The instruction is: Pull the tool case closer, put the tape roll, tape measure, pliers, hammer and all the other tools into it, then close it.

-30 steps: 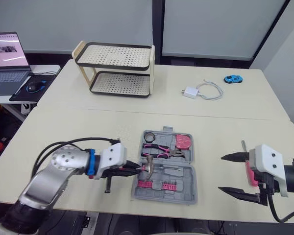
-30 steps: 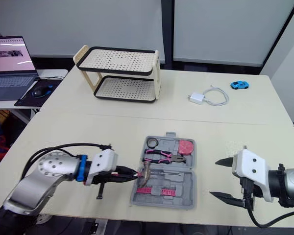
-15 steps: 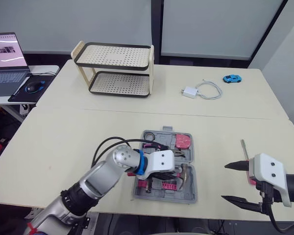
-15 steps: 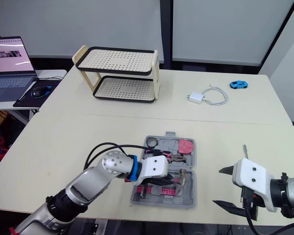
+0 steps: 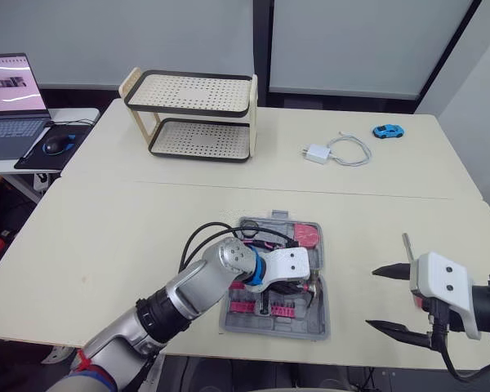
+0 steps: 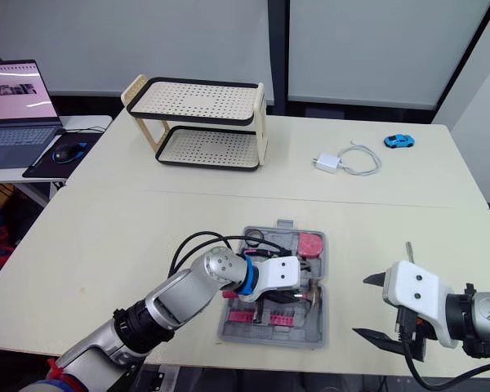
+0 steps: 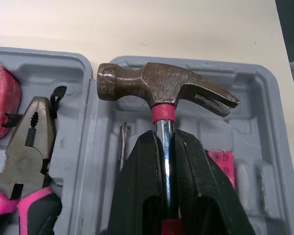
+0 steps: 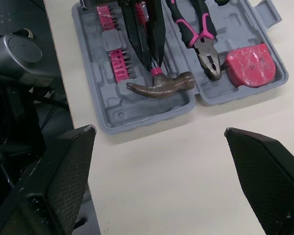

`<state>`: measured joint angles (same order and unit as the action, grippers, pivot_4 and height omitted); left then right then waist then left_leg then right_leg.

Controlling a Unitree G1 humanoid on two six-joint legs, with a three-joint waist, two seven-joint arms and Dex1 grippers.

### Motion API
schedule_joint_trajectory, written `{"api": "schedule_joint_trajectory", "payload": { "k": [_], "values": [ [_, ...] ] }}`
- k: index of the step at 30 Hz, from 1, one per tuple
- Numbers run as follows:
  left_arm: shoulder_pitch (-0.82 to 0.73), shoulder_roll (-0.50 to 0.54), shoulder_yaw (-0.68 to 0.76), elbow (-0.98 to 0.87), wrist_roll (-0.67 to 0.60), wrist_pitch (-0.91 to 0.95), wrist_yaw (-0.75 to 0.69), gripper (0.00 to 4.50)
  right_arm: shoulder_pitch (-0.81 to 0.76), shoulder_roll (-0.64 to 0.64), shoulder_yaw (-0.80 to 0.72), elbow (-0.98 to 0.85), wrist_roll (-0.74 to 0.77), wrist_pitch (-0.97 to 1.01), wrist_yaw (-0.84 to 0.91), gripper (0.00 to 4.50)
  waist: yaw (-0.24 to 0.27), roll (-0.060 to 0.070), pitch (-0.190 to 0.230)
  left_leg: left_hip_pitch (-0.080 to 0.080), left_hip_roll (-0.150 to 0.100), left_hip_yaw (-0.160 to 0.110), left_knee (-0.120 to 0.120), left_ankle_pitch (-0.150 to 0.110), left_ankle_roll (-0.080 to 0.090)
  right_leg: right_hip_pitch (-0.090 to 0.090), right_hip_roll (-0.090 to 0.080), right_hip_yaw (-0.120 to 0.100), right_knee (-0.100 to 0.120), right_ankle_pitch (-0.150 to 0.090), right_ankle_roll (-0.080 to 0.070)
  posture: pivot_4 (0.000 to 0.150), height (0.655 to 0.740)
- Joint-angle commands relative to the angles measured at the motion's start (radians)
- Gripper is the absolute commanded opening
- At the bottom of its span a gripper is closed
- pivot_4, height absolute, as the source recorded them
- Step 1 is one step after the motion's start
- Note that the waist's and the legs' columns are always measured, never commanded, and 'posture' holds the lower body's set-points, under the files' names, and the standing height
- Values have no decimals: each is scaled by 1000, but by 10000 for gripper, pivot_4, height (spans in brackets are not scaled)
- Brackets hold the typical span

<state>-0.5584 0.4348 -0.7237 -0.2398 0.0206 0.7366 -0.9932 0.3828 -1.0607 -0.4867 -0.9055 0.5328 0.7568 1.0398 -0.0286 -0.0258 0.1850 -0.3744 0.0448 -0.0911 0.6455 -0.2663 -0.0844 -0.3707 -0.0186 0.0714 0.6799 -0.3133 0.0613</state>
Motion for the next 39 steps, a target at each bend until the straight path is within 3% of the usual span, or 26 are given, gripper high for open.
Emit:
{"api": "schedule_joint_trajectory", "payload": {
  "k": [1,14,34,39],
  "values": [
    [-45,-19,-1,-1,-10,8,-22,753,-9,-9,0,-20,10,6,-7,45000,0,0,0,0,0,0,0,0,0,0,0,0,0,0,0,1500,7350],
    [-3,15,-30,-88,-21,43,-43,753,-7,-10,-1,-23,8,12,-8,45000,1,0,0,-1,0,-1,0,0,0,-1,0,0,0,0,0,1500,7350],
    [2,-35,-56,4,3,6,-3,753,-6,-11,-8,-34,14,21,-5,45000,1,0,0,-1,0,-1,0,0,0,-1,0,0,0,0,0,1500,7350],
    [-10,-26,-40,-15,5,-12,-3,16861,-6,-8,-10,-39,16,24,-7,45000,1,0,0,-1,0,-1,0,0,0,-1,0,0,0,0,0,1500,7350]
  ]
}}
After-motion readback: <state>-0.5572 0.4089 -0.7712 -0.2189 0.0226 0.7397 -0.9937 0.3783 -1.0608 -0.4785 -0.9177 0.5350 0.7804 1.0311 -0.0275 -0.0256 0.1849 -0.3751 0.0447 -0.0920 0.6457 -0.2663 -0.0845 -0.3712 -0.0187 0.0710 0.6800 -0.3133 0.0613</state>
